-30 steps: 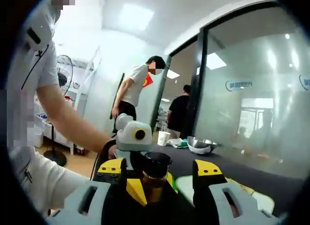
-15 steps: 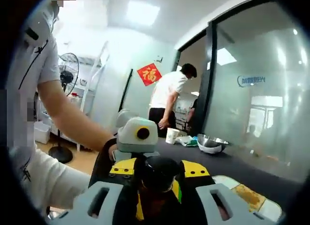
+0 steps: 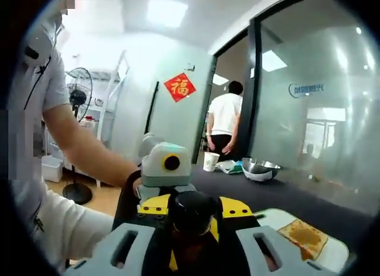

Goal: Sprinkle pepper

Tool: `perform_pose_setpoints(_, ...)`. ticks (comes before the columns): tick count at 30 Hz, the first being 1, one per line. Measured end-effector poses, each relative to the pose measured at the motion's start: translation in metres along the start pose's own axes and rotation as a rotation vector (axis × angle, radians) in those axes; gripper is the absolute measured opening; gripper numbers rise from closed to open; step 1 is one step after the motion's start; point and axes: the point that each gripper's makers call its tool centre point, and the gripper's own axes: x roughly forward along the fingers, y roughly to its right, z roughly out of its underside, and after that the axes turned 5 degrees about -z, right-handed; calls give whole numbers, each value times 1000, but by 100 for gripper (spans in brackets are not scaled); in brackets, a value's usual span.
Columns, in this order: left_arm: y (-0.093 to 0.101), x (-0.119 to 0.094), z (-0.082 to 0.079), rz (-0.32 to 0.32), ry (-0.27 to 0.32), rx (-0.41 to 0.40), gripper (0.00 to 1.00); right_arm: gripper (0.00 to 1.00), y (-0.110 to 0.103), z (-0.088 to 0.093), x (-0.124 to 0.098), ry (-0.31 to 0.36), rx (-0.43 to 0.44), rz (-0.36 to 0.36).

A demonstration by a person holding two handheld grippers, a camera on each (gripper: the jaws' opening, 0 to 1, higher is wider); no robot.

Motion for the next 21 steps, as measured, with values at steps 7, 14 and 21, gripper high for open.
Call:
perform_pose_setpoints(7,0,0,0,-1,-1,-3,21,23,0,0,1,-16,28,-4)
perform_pose_setpoints(14,1,0,0,-2,-1,-1,21,23,2,3,0,-27,57,-8)
perform_pose_setpoints(21,1,0,0,-5,-2,0,21,23,0,2,2,-38,93,-14)
